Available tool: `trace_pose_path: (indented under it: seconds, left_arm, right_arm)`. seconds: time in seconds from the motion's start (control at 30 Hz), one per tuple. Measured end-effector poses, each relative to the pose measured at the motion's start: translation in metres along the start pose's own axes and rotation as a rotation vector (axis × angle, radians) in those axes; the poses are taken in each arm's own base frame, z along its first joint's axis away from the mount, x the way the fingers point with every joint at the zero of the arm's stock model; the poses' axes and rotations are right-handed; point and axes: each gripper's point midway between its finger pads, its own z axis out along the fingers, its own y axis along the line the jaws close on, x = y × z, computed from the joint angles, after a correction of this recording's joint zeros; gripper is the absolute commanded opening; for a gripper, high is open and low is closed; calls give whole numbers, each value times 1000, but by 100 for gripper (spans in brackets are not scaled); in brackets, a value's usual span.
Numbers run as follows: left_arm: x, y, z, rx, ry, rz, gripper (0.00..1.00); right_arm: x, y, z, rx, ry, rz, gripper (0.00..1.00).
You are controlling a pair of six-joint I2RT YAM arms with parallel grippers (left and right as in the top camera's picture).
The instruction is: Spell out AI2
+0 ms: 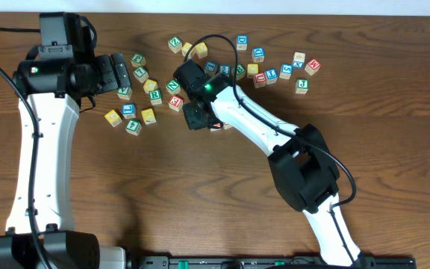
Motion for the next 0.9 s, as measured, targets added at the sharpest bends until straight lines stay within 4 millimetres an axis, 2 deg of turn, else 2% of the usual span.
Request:
trace_pose_path:
  seconds: [0.57, 0.73, 0.9]
  left_arm:
    - [1, 0, 0, -1, 4, 0, 98]
    - [1, 0, 0, -1, 4, 0, 98]
    - [1, 0, 0, -1, 4, 0, 98]
  right_arm:
    - [1, -23, -1, 91, 2, 93, 29]
    - [-1, -34, -1, 98, 5, 140, 25]
    - [-5, -44, -1, 95, 7, 178, 26]
